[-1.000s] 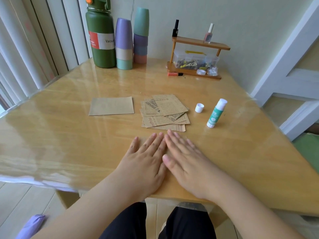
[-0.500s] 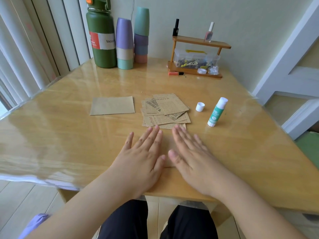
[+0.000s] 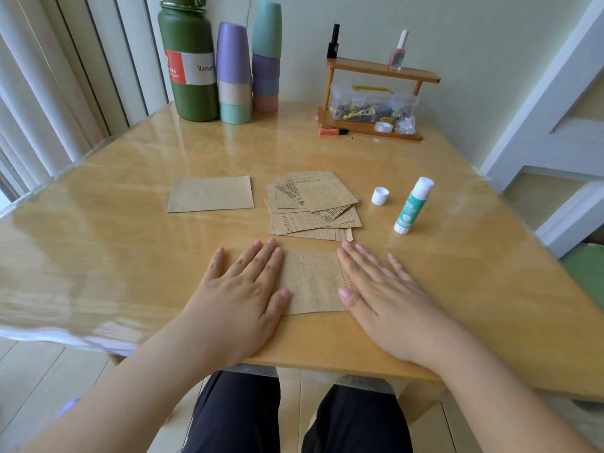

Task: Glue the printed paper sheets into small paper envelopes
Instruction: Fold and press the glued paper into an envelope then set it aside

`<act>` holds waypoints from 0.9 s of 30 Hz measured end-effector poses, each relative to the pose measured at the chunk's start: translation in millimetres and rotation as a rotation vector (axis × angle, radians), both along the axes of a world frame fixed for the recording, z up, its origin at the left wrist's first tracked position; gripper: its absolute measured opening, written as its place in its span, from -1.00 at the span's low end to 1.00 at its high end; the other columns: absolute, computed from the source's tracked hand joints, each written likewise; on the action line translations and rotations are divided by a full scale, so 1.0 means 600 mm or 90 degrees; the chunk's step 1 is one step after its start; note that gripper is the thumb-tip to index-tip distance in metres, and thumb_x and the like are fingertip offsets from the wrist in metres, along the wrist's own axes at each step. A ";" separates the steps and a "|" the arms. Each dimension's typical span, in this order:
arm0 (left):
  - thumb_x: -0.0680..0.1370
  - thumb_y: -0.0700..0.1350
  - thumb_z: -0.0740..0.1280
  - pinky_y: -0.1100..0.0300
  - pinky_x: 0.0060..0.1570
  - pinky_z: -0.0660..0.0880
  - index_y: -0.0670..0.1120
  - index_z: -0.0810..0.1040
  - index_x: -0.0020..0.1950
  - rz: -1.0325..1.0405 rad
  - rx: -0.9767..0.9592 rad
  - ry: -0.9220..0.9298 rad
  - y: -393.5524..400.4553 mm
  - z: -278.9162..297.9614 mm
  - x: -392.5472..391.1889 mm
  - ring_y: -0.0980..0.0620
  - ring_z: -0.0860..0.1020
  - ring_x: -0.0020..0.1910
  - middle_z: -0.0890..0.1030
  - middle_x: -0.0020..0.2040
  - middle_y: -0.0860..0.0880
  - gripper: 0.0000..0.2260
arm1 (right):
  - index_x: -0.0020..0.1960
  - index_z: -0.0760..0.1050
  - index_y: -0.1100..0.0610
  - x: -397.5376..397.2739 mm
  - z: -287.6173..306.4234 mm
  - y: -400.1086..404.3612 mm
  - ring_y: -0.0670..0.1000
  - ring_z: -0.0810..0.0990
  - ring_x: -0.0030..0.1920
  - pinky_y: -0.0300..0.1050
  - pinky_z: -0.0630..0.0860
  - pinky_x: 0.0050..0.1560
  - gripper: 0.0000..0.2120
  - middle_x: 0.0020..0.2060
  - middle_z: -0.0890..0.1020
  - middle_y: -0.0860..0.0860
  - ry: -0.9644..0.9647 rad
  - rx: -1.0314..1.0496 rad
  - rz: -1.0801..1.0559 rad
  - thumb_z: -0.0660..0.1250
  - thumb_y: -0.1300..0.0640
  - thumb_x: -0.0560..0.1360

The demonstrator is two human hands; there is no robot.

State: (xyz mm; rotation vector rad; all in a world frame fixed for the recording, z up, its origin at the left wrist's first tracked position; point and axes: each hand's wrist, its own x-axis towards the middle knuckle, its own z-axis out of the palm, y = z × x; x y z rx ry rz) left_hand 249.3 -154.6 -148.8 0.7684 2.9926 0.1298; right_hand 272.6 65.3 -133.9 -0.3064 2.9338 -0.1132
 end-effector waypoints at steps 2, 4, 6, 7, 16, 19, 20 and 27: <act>0.18 0.28 -0.72 -0.04 0.44 -0.31 0.02 -0.45 0.43 0.000 0.012 0.002 -0.001 0.002 0.001 0.11 -0.39 0.43 -0.40 0.46 0.09 -0.16 | 0.49 -0.38 -0.08 0.000 -0.003 0.002 -0.28 -0.39 0.42 -0.05 -0.32 0.49 -0.40 0.47 -0.33 -0.24 0.013 -0.013 0.001 -0.30 -0.21 0.53; 0.27 0.26 -0.60 0.00 0.42 -0.36 0.01 -0.44 0.45 -0.004 0.032 0.008 -0.003 0.009 0.004 0.12 -0.43 0.42 -0.42 0.46 0.09 -0.23 | 0.49 -0.38 -0.10 0.000 -0.001 0.004 -0.31 -0.38 0.42 -0.05 -0.29 0.50 -0.38 0.47 -0.32 -0.26 0.028 -0.064 0.004 -0.26 -0.25 0.51; 0.32 0.25 -0.53 0.07 0.40 -0.40 0.02 -0.41 0.47 -0.027 0.054 0.018 -0.004 0.016 0.003 0.17 -0.46 0.40 -0.43 0.45 0.11 -0.26 | 0.51 -0.33 -0.11 -0.001 0.005 0.008 -0.34 -0.36 0.41 -0.09 -0.28 0.50 -0.38 0.48 -0.28 -0.29 0.049 -0.141 0.006 -0.22 -0.26 0.53; 0.33 0.28 -0.49 0.11 0.40 -0.39 0.03 -0.39 0.48 -0.045 0.067 0.017 -0.004 0.019 0.003 0.20 -0.45 0.39 -0.42 0.46 0.13 -0.26 | 0.52 -0.29 -0.12 -0.001 0.010 0.008 -0.36 -0.34 0.41 -0.16 -0.27 0.49 -0.39 0.48 -0.24 -0.30 0.061 -0.172 0.009 -0.17 -0.26 0.55; 0.32 0.41 0.07 0.46 0.25 0.18 0.16 0.26 0.42 -0.141 0.214 -0.039 -0.036 0.030 -0.019 0.30 0.25 0.34 0.19 0.42 0.30 -0.29 | 0.42 0.27 -0.17 -0.002 0.031 0.031 -0.36 0.27 0.33 -0.35 0.22 0.37 -0.47 0.39 0.27 -0.32 0.105 -0.353 -0.049 0.32 -0.07 0.48; 0.33 0.40 0.10 0.56 0.12 0.18 0.17 0.31 0.38 -0.130 0.240 -0.049 -0.045 0.030 -0.023 0.32 0.34 0.24 0.22 0.37 0.33 -0.34 | 0.34 0.34 -0.21 -0.001 0.034 0.040 -0.35 0.44 0.19 -0.35 0.44 0.17 -0.60 0.22 0.46 -0.24 0.103 -0.486 -0.134 0.27 0.05 0.54; 0.34 0.39 0.10 0.58 0.09 0.19 0.16 0.33 0.37 -0.123 0.255 -0.048 -0.045 0.028 -0.024 0.31 0.36 0.22 0.24 0.36 0.32 -0.35 | 0.30 0.36 -0.24 -0.001 0.034 0.041 -0.34 0.46 0.18 -0.32 0.46 0.15 -0.64 0.19 0.48 -0.27 0.094 -0.522 -0.155 0.25 0.06 0.55; 0.34 0.37 0.24 0.49 0.17 0.23 0.20 0.31 0.36 -0.122 0.269 -0.059 -0.040 0.024 -0.025 0.35 0.28 0.23 0.20 0.35 0.35 -0.38 | 0.24 0.44 -0.19 0.009 0.039 0.047 -0.29 0.51 0.12 -0.39 0.44 0.06 -0.67 0.16 0.52 -0.29 0.108 -0.467 -0.188 0.31 0.07 0.52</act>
